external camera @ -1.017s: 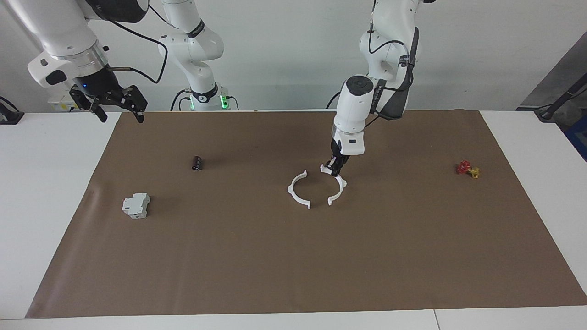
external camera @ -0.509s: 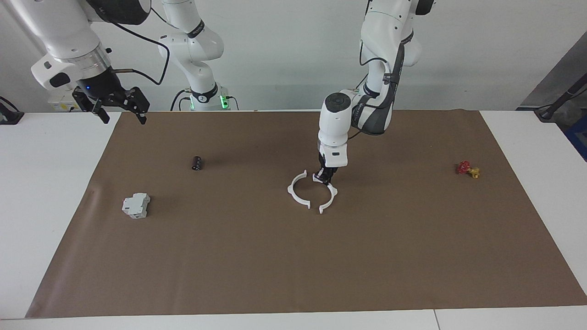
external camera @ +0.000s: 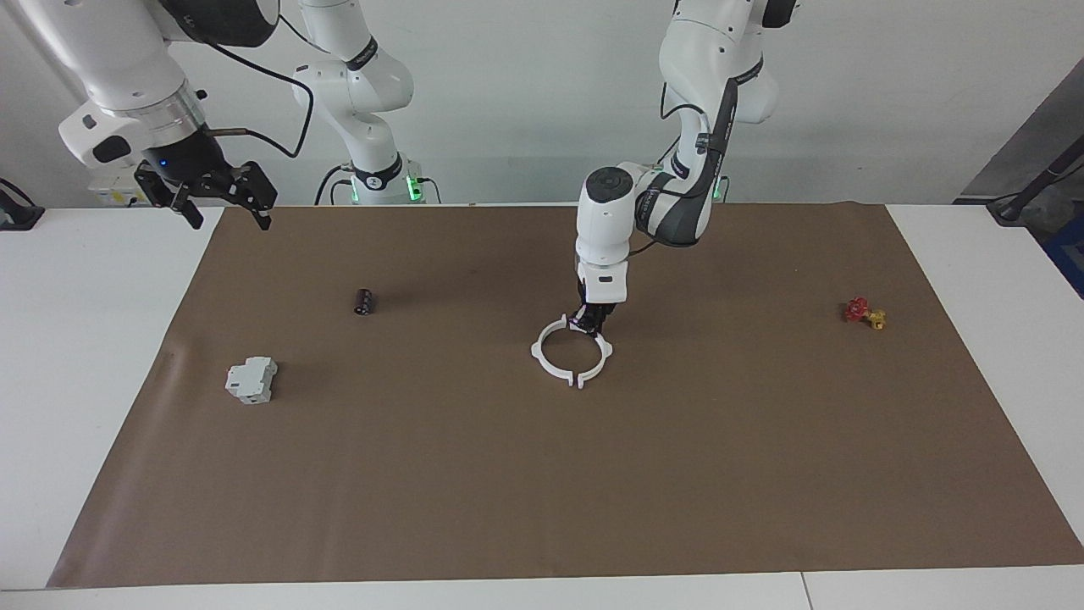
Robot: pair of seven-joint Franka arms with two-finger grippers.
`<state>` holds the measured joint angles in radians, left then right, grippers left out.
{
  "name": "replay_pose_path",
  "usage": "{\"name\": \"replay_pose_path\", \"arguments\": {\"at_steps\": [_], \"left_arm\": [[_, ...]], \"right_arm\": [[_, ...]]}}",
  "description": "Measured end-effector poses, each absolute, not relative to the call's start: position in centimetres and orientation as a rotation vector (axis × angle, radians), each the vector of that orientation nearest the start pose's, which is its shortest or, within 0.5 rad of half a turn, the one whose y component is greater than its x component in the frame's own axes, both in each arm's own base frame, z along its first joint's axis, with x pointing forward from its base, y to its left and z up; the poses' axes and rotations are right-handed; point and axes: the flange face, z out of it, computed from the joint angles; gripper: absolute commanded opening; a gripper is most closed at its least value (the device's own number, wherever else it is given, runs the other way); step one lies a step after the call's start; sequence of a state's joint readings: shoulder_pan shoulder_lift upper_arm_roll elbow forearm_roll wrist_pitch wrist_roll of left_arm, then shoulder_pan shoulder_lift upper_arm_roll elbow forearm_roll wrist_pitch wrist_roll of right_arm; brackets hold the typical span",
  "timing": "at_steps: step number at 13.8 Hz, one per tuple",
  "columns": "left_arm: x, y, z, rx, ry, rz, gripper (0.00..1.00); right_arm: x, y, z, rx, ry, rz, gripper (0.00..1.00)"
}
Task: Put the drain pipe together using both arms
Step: 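Carry the held clamp half toward the placed half with the left gripper, then press the clamp half onto the other half with the left gripper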
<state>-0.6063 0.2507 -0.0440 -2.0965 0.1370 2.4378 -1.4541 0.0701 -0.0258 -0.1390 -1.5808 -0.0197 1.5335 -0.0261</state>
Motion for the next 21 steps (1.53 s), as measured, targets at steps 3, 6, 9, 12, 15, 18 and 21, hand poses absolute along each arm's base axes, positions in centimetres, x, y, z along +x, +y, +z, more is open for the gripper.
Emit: {"name": "replay_pose_path", "arguments": {"at_steps": [3,6,9,12,15,18,21], "left_arm": [[46.40,-35.73,30.75,-2.977,-1.092,-0.180,0.00],[46.10,-36.11,30.75,-2.976,-1.097,-0.180,0.00],[45.92,-36.34,30.75,-2.976,-1.099,-0.179,0.00],[45.92,-36.34,30.75,-2.976,-1.099,-0.179,0.00],[45.92,-36.33,30.73,-2.975,-1.100,-0.179,0.00],[45.91,-36.32,30.72,-2.975,-1.100,-0.179,0.00],[45.91,-36.31,30.71,-2.975,-1.100,-0.178,0.26]], "right_arm": [[54.12,-4.06,63.05,-3.156,0.068,0.036,1.00],[54.12,-4.06,63.05,-3.156,0.068,0.036,1.00],[54.12,-4.06,63.05,-3.156,0.068,0.036,1.00],[54.12,-4.04,63.05,-3.156,0.068,0.036,1.00],[54.12,-4.04,63.04,-3.156,0.068,0.036,1.00],[54.12,-4.03,63.04,-3.156,0.068,0.036,1.00],[54.12,-4.03,63.04,-3.156,0.068,0.036,1.00]]}}
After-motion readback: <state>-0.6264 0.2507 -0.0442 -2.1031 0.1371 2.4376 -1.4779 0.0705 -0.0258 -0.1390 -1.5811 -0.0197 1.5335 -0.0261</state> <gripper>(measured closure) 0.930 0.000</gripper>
